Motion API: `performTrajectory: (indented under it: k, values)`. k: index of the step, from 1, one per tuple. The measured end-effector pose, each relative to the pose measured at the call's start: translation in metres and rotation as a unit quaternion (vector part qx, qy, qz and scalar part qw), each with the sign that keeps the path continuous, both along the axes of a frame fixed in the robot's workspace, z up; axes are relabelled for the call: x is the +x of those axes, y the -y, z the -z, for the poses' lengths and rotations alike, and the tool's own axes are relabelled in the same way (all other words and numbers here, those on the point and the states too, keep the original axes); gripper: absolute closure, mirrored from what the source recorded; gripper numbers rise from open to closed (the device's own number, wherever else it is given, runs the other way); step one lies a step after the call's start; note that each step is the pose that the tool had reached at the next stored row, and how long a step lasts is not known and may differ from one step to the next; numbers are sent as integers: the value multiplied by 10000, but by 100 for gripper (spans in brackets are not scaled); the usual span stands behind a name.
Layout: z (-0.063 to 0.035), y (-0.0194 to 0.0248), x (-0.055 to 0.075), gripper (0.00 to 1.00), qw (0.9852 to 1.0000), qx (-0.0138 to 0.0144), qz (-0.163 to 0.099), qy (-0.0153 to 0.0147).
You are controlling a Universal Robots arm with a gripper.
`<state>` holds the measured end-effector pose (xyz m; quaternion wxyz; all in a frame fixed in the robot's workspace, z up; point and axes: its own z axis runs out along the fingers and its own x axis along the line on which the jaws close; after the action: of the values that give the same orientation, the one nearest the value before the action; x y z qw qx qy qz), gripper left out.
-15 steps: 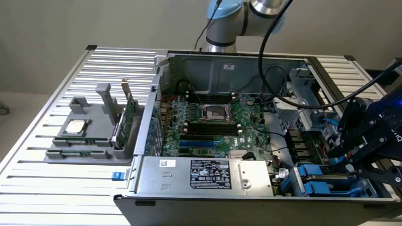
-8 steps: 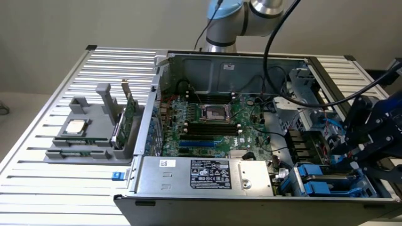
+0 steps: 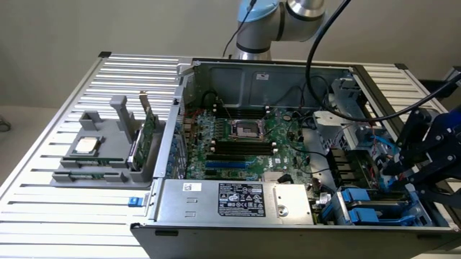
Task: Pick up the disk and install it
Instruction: 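Insert the second disk wire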
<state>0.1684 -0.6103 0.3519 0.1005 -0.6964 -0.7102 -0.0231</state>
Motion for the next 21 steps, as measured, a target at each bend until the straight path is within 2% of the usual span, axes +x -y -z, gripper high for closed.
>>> performTrajectory:
  k: [1, 2, 3, 5, 9, 12, 15, 21]
  values:
    - [0, 0, 1, 69, 10000, 4, -1, 2]
    - [1, 0, 1, 78, 10000, 9, -2, 4]
    - [0, 0, 2, 78, 10000, 12, -2, 6]
    - [1, 0, 2, 89, 10000, 21, -3, 9]
    - [6, 17, 2, 89, 10000, 59, -3, 15]
    - [19, 45, 2, 89, 9999, 102, -3, 31]
    - [42, 66, 2, 89, 9999, 145, -3, 60]
    - [95, 93, 1, 89, 9997, 201, -4, 127]
